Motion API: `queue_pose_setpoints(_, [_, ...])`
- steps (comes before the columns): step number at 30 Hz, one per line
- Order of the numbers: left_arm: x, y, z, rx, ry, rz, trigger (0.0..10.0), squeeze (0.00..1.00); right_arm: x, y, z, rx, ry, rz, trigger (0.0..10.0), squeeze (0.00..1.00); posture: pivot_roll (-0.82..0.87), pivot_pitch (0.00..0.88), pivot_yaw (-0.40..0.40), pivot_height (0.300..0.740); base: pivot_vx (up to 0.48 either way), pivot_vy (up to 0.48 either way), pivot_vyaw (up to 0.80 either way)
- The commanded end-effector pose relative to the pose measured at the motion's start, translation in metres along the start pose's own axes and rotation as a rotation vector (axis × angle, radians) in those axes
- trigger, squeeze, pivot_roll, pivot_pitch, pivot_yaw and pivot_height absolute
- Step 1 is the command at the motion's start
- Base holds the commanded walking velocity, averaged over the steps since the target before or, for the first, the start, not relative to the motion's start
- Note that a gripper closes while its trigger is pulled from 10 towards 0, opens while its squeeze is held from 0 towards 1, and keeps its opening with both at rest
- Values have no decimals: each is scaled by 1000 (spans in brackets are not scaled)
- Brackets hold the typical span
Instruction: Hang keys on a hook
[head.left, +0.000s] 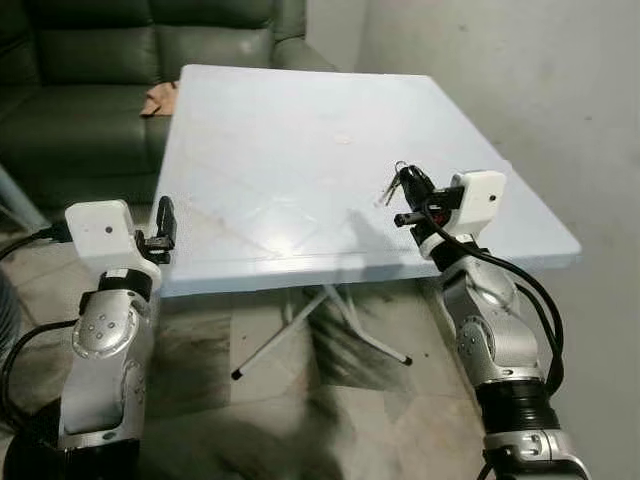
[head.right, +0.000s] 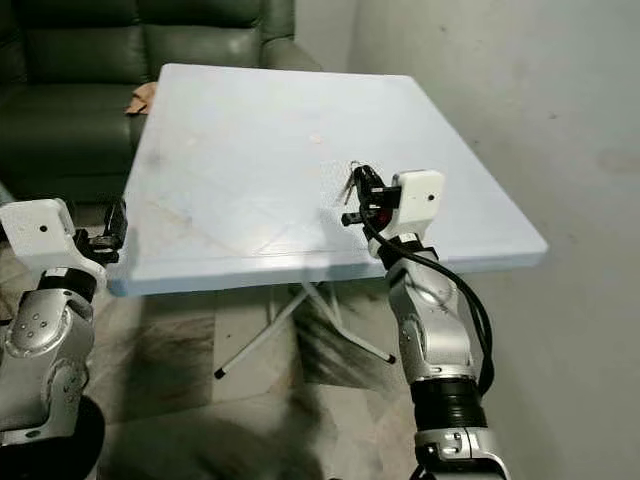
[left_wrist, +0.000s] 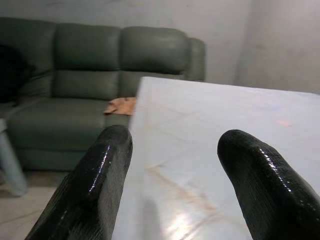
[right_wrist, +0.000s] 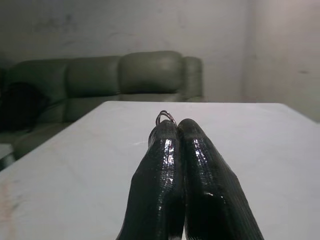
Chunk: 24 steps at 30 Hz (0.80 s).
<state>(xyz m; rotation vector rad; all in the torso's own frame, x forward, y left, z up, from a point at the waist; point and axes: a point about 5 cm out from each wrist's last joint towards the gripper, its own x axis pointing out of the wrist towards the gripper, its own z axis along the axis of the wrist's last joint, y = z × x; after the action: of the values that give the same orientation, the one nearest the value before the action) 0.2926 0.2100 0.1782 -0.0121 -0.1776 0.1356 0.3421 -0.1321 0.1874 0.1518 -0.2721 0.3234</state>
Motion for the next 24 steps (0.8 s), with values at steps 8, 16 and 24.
queue_pose_setpoints(8, [-1, -1, -8, -14, 14, -4, 10000, 0, 1, 0, -7, -16, 34, 7, 10000, 0, -3, 0, -72, 724, 0, 0, -715])
queue_pose_setpoints(16, [-6, -11, -27, -43, 68, -14, 10000, 0, -9, 4, -20, -45, 75, 24, 10000, 0, -18, 0, -72, 724, 0, 0, -719])
queue_pose_setpoints(24, [-9, -23, -35, -28, 80, -43, 10000, 0, -14, 8, -30, -56, 101, 15, 10000, 0, -22, 0, -69, 724, 0, 0, -719])
